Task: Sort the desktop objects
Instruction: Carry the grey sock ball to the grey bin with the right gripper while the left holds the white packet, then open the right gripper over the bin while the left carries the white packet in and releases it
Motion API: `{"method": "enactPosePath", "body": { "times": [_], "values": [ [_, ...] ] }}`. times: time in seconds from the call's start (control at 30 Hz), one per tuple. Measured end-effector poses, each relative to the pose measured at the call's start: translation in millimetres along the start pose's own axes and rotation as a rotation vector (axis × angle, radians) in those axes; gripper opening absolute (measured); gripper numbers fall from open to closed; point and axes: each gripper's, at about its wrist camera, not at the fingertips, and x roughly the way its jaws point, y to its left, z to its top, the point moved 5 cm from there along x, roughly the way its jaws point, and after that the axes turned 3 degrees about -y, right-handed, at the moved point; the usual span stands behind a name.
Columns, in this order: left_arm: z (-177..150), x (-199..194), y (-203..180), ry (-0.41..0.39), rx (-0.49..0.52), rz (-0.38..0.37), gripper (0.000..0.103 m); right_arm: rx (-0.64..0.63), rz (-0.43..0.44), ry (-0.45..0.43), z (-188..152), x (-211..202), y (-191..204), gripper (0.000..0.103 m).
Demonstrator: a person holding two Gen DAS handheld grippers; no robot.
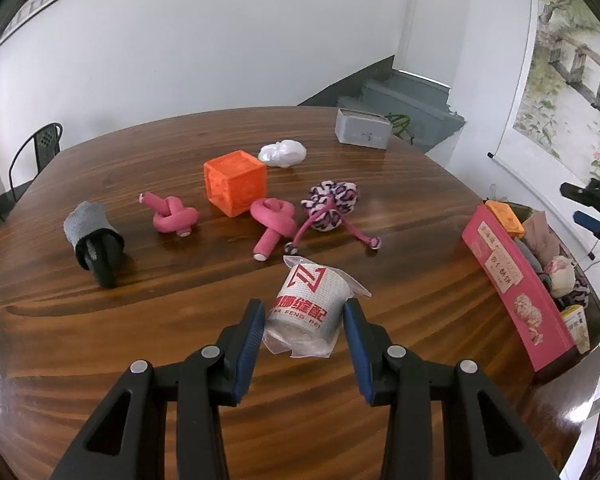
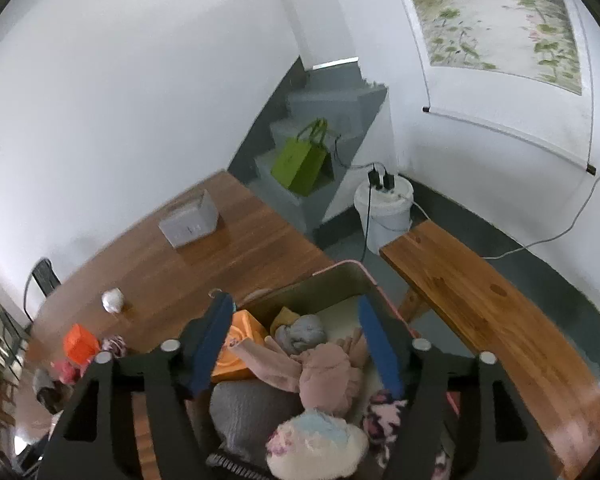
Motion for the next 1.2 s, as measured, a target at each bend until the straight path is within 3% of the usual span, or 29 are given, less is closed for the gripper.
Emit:
{"method": "enactPosePath", "body": {
  "times": [0.2, 0.73, 1.2],
  "values": [
    [1, 1, -25, 0.005, 0.026, -0.028, 0.042, 0.006, 0.005, -0.058, -2, -28, -11, 0.078],
    [13, 4, -117, 0.018, 0.132, -0.137, 0.042, 0.069, 0.000, -0.074, -16, -54, -63, 0.079],
    [23, -5, -247, 0.016, 0.303, -0.341, 0.042, 0.135, -0.029, -0.106, -22, -79, -113, 0.079]
  ]
}}
